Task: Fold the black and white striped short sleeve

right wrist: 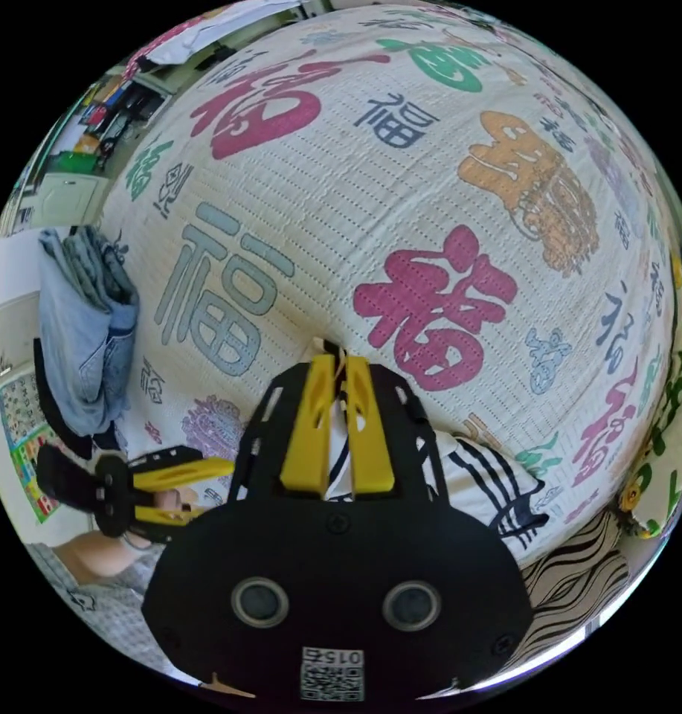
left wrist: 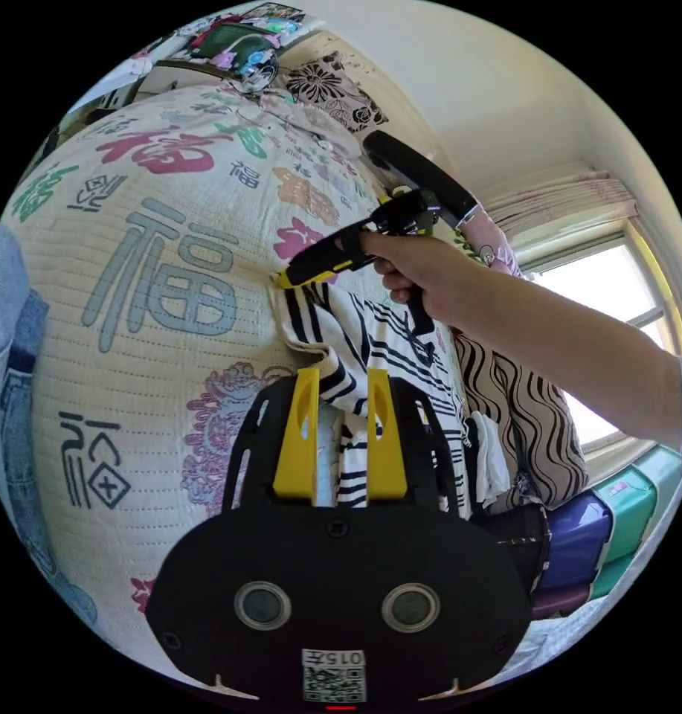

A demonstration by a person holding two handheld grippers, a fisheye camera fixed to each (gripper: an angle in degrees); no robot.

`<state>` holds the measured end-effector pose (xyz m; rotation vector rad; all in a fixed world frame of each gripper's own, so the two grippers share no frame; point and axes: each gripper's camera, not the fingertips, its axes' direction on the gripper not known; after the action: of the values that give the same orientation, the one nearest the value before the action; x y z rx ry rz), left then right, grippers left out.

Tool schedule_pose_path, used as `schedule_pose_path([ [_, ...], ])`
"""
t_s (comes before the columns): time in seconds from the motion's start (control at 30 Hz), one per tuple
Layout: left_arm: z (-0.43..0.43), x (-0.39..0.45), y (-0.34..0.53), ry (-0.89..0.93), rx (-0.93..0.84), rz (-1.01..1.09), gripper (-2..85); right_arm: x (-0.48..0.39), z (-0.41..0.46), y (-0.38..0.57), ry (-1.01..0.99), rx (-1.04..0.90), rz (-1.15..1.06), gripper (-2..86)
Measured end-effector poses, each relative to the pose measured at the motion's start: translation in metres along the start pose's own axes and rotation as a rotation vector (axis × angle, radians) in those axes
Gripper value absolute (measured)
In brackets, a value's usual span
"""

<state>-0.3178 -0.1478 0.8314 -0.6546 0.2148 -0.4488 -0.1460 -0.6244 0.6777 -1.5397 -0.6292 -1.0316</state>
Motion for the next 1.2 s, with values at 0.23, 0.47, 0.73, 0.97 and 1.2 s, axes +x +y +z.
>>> schedule_pose_path([
  [0.23,0.0,-0.045,-0.014,0.068,-0.052,0.19,9.0,0.01,-0.025,-0.006,-0.225,0.168,0.02,0.5],
  [0.47,-0.003,-0.057,-0.015,0.101,-0.185,0.156,0.1,0.015,-0.032,-0.009,-0.369,0.253,0.034,0.4],
  [0.73,-0.004,-0.09,-0.012,0.13,-0.203,-0.007,8.4,0.007,-0.009,-0.016,-0.354,0.236,0.047,0.5],
  [0.97,-0.005,-0.062,-0.014,0.017,-0.241,0.055,-0.4,0.024,-0.003,0.002,-0.411,0.257,0.124,1.0],
  [1.2,-0.029,-0.049,0.0,-0.104,-0.285,-0.007,-0.7,-0.011,0.027,0.0,-0.254,0.193,0.005,4.5],
])
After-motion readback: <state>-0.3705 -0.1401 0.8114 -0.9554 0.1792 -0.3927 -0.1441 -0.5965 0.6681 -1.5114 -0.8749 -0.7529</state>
